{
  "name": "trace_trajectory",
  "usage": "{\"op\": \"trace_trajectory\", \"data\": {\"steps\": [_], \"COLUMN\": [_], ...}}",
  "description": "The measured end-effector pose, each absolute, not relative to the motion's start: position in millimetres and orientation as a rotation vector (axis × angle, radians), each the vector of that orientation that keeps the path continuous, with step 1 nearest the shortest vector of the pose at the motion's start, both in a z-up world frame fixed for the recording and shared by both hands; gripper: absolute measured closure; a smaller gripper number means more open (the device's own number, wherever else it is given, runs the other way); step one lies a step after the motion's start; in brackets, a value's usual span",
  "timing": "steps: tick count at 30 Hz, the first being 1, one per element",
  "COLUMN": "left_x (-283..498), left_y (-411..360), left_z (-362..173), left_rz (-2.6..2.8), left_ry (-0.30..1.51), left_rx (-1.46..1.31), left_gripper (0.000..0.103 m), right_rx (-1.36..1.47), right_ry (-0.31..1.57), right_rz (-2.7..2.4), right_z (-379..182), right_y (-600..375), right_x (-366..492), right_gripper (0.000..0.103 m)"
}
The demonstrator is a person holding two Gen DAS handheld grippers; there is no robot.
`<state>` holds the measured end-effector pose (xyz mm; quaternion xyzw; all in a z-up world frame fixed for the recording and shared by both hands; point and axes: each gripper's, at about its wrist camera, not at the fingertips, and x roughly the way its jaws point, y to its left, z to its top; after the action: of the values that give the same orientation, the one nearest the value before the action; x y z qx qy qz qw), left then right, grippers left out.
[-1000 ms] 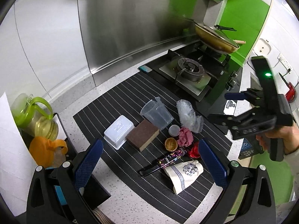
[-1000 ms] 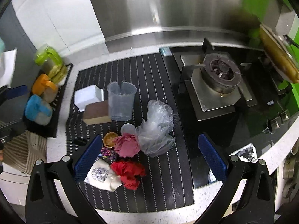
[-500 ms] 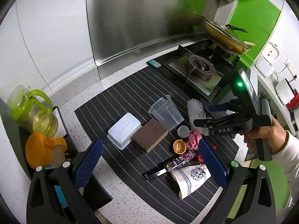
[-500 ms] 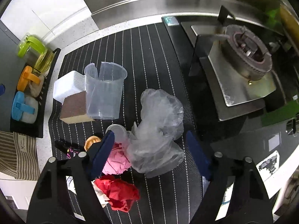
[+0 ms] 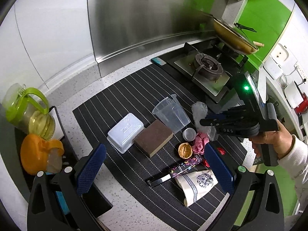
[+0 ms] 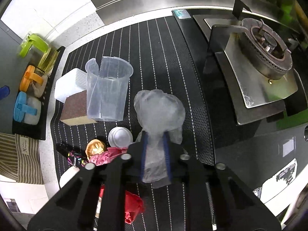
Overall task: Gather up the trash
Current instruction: 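Reach the right tool to the clear plastic bag and grasp it, then grasp the clear measuring cup with the left tool while right holds bag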
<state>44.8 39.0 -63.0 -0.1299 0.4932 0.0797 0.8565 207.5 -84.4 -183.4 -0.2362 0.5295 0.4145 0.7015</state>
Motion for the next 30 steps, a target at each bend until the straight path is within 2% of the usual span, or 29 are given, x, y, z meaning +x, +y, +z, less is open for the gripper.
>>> {"op": "trace_trajectory", "data": {"steps": [6, 18, 30], "left_x": [49, 84, 138], "left_y": [36, 28, 35], "left_z": [-63, -70, -126], "left_rz": [0.164, 0.177, 0.272], "left_ry": [1.032, 1.052, 1.134], "left_rx": [-0.27, -0.309, -0.528], "left_gripper": [0.005, 0.005, 0.006], "right_rx": [-0.517, -0.459, -0.439], "right_ry": [1.146, 1.048, 1.026], "right_rz": [0.915, 0.896, 0.861], "right_z": [-172, -114, -104], "right_y": [-90, -121, -154], "right_x": [206, 194, 201], "right_gripper": [0.098, 0.098, 0.098]}}
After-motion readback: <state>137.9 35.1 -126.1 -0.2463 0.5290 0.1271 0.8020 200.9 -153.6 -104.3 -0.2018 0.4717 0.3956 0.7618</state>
